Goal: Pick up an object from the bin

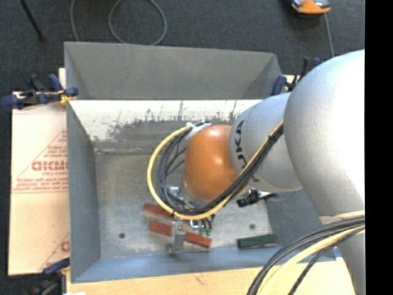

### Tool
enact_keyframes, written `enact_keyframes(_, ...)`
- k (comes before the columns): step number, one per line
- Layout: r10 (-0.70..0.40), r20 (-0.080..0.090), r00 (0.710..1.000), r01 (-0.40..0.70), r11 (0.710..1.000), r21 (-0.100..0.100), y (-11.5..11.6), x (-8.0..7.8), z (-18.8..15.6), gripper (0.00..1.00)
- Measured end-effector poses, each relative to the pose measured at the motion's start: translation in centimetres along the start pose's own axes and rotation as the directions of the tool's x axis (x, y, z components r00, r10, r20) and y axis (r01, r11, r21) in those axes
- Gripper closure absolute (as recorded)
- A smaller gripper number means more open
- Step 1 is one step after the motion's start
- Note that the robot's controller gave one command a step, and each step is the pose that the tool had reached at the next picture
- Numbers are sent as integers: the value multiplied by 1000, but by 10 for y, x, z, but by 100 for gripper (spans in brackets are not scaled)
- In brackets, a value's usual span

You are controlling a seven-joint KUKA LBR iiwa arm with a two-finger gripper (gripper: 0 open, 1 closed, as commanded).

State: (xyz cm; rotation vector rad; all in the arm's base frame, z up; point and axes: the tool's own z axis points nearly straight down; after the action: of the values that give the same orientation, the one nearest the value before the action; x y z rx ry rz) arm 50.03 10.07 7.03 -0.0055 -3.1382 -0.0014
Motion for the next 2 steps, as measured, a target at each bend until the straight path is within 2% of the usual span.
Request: enact_keyframes(2,9,1,1000,-9,1000,0,-1,-1,0,0)
